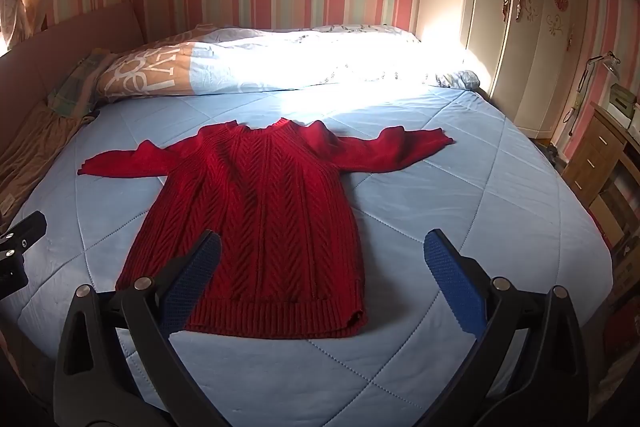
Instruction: Fold small clothes
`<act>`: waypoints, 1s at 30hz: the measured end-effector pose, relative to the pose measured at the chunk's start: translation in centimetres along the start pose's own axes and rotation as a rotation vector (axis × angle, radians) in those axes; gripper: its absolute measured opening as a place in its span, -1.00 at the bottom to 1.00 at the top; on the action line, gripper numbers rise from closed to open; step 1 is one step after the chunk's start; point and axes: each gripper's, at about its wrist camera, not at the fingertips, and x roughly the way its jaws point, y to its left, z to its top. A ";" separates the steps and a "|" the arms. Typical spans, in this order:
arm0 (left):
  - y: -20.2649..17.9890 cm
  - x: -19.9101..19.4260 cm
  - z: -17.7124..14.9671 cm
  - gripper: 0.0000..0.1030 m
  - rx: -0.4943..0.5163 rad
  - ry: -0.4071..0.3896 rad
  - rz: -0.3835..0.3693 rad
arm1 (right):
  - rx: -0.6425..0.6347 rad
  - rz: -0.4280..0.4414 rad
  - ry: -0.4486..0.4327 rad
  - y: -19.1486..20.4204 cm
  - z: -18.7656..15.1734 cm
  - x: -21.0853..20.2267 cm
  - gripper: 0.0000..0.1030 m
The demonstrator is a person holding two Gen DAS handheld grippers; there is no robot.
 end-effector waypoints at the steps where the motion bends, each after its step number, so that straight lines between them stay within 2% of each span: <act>1: 0.0 0.0 0.0 0.97 0.000 0.001 0.001 | 0.001 0.001 -0.002 0.0 0.0 0.0 0.94; 30: 0.3 0.2 0.1 0.97 -0.008 -0.006 0.002 | -0.004 0.004 -0.013 0.6 0.9 -0.2 0.94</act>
